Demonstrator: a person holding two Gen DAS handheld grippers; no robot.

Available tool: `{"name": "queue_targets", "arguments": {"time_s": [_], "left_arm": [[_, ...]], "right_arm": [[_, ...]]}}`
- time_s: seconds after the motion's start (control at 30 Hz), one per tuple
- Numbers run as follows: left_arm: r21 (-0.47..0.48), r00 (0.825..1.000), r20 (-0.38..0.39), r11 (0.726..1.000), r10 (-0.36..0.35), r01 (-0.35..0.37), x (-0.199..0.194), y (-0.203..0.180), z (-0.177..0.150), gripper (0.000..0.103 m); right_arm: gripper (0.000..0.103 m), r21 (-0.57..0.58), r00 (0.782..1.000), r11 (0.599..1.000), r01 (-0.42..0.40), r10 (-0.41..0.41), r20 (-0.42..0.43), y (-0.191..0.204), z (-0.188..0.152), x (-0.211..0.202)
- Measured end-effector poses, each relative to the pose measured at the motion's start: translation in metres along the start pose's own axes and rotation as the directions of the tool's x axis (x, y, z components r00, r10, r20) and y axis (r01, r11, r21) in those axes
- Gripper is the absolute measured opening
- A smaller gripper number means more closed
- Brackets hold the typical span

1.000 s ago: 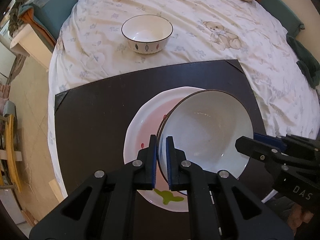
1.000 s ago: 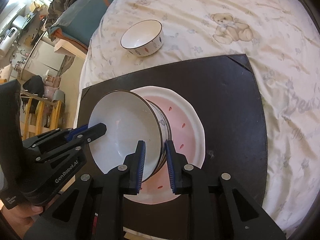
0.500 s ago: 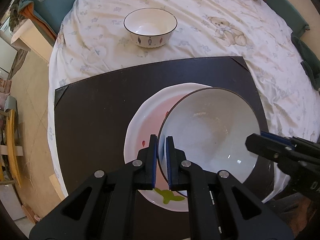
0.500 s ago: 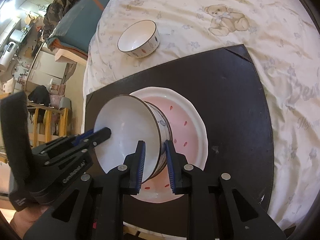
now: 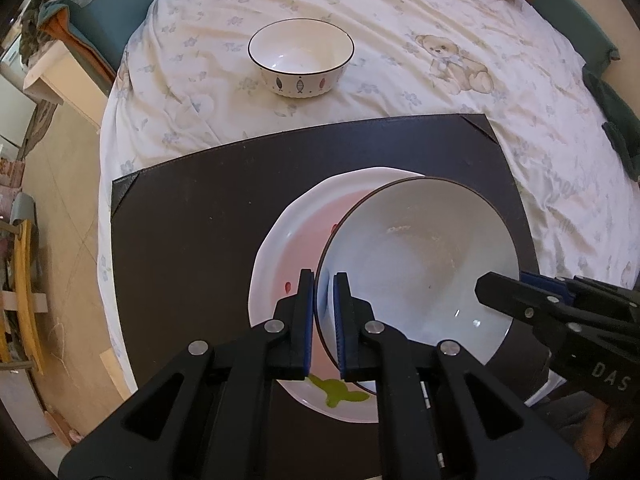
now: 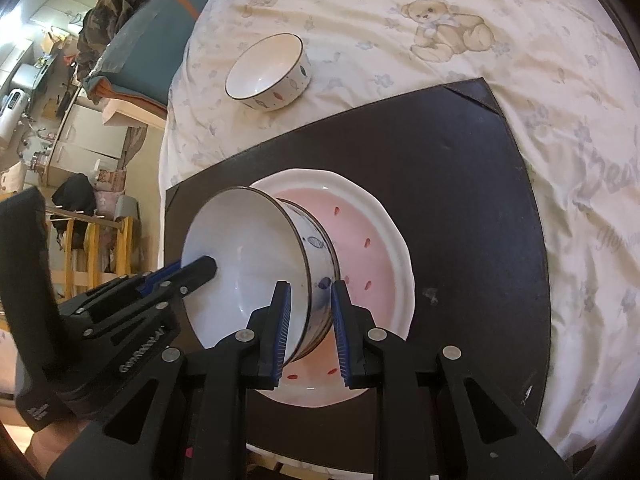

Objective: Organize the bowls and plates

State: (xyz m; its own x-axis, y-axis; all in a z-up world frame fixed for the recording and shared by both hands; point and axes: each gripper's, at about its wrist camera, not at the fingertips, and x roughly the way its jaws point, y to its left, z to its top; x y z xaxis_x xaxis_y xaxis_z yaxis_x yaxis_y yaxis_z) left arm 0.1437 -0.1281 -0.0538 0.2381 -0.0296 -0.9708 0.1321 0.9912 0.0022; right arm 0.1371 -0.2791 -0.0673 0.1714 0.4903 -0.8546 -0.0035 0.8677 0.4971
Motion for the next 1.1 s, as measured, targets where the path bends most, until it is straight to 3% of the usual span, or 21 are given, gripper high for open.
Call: {"name": "queue_targets", "arguments": {"time_s": [0.07, 0.2, 0.27, 0.4, 0.67, 0.7, 0.73, 0.8, 1.1], "left_arm": [[0.011, 1.000, 0.002, 1.000, 0.005, -0.006, -0.002, -0.001, 0.000, 0.016], [0.024, 0.998, 0.053, 0.999, 0.041, -0.042, -0.012, -0.001, -0.002, 0.051], [0.037, 0.994, 0.079, 0.996, 0.075, -0.078, -0.016, -0.001, -0.002, 0.057], [0.037, 0.985, 0.108, 0.990, 0.132, -0.136, -0.020, 0.001, 0.000, 0.059], [-0.017, 0.994, 0.085, 0.997, 0.071, -0.070, -0.017, 0.014, 0.005, 0.059], [-0.020, 0.994, 0.086, 0.998, 0.068, -0.067, -0.018, 0.015, 0.006, 0.059], [-0.023, 0.993, 0.091, 0.997, 0.072, -0.071, -0.019, 0.015, 0.007, 0.059], [-0.031, 0.991, 0.105, 0.997, 0.077, -0.075, -0.022, 0.017, 0.009, 0.059], [-0.127, 0.984, 0.155, 0.989, 0.091, -0.071, -0.022, 0.053, 0.023, 0.059]], "right_arm": [[0.022, -0.006, 1.000, 1.000, 0.018, -0.018, -0.005, 0.001, -0.001, 0.003], [0.025, -0.002, 1.000, 1.000, -0.007, 0.007, 0.017, 0.002, -0.001, -0.003], [0.025, -0.014, 0.999, 1.000, -0.001, 0.002, 0.035, 0.004, -0.001, -0.008], [0.026, -0.035, 0.999, 0.999, 0.023, -0.021, 0.050, 0.009, 0.000, -0.010], [0.027, -0.054, 0.994, 0.996, 0.067, -0.062, 0.087, 0.014, 0.001, -0.015], [0.032, -0.055, 0.994, 0.996, 0.066, -0.061, 0.087, 0.014, 0.002, -0.015], [0.050, -0.054, 0.994, 0.996, 0.066, -0.061, 0.089, 0.014, 0.002, -0.015], [0.061, -0.045, 0.993, 0.997, 0.058, -0.053, 0.106, 0.014, 0.003, -0.018], [0.061, -0.038, 0.983, 0.998, 0.055, -0.047, 0.178, 0.015, 0.016, -0.023]]}}
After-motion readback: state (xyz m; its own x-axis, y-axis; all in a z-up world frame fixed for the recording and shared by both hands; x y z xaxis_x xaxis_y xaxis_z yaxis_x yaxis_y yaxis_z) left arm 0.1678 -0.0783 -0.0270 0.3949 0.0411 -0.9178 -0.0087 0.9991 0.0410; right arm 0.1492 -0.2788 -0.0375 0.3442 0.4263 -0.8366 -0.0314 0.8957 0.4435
